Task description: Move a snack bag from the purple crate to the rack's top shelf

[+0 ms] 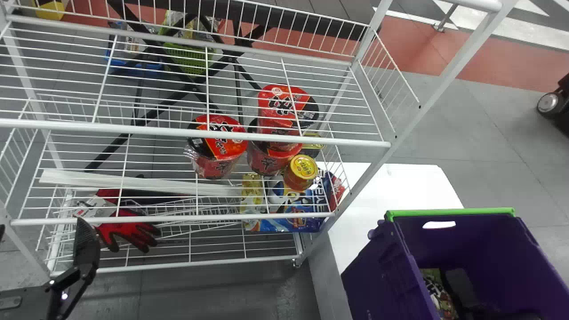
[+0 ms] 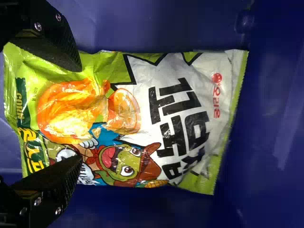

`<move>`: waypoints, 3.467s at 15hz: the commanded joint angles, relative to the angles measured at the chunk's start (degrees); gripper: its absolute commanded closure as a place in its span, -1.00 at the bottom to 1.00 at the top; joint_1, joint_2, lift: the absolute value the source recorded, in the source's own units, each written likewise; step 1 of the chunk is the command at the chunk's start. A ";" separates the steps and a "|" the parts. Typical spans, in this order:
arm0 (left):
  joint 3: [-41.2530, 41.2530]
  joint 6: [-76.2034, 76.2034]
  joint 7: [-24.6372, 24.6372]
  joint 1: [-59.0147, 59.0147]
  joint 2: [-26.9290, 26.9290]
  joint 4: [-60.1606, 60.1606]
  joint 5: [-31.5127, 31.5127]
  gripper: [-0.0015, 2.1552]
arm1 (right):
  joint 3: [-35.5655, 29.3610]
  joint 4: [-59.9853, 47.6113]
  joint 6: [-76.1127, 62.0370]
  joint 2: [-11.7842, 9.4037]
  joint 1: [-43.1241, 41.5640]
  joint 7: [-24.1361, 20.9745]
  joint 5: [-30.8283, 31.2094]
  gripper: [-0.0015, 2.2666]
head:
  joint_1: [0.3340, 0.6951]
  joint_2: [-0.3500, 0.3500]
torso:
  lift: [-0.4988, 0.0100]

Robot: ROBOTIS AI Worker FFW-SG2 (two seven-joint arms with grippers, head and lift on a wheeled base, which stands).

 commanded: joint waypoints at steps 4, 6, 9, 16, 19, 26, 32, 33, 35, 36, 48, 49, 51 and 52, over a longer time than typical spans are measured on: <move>0.54 0.00 -0.08 -0.08 0.17 0.02 0.21 -0.92 | 0.85 3.66 -1.39 -0.05 -2.03 -0.34 -0.59 -0.82 | 1.00 -1.00 | -0.81; 0.98 0.00 -0.26 0.00 0.35 0.02 0.38 -0.92 | 0.85 4.80 -1.74 -0.05 -2.64 -0.87 -0.68 -0.82 | 1.00 -1.00 | -0.81; 1.68 0.00 -1.05 0.18 0.44 0.02 0.91 -0.92 | 1.12 6.29 -2.80 -0.05 -3.52 -1.13 -0.42 -0.48 | 1.00 -1.00 | -0.81; 1.68 0.35 -1.22 0.36 0.26 -0.07 1.00 -0.92 | 0.76 5.33 -3.33 -0.40 -3.78 4.49 -1.38 0.80 | 1.00 -1.00 | -0.81; 1.59 0.35 -0.87 0.44 0.09 -0.24 0.91 -0.92 | 0.50 3.92 -2.97 -0.40 -2.82 6.43 -1.12 0.80 | 1.00 -1.00 | -0.81; 0.89 1.05 -0.26 0.62 -0.09 -0.51 0.38 -0.92 | -0.03 -3.46 -2.45 -0.05 2.90 11.52 -0.77 0.80 | 1.00 -1.00 | -0.81; 0.54 1.23 0.10 0.62 -0.27 -0.59 0.03 -0.92 | -3.10 -10.14 -2.97 1.79 7.91 12.58 -1.38 0.80 | 1.00 -1.00 | -0.73; 0.45 1.41 0.36 0.71 -0.27 -0.68 -0.06 -0.92 | -3.72 -12.34 -2.80 2.67 9.14 12.49 -1.73 0.80 | 1.00 -1.00 | -0.72; 0.45 1.23 0.97 0.71 -0.27 -0.59 -0.06 -0.92 | -5.56 -14.27 -4.20 3.38 11.07 12.32 -4.37 0.81 | 1.00 -1.00 | -0.69; 0.54 1.23 0.97 0.71 -0.27 -0.51 -0.06 -0.92 | -6.18 -14.80 -5.26 3.46 11.77 12.23 -4.63 0.81 | 1.00 -1.00 | -0.67; 0.19 2.99 1.06 -0.43 -0.27 -1.47 -1.11 -0.92 | -9.17 -20.16 -6.67 5.93 14.85 11.61 -9.03 0.81 | 1.00 -1.00 | -0.48; 0.19 2.99 1.06 -0.43 -0.18 -1.65 -1.11 -0.92 | -9.26 -20.25 -6.49 6.01 14.85 11.79 -9.03 0.81 | 1.00 -1.00 | -0.47; 0.27 3.34 1.06 -0.43 -0.27 -1.47 -1.11 -0.92 | -9.70 -20.25 -6.67 6.01 14.85 11.79 -9.12 0.81 | 1.00 -1.00 | -0.43; 0.36 3.69 1.06 -0.43 -0.27 -1.30 -1.20 -0.92 | -9.70 -20.25 -6.67 6.10 14.85 11.79 -9.12 0.81 | 1.00 -1.00 | -0.42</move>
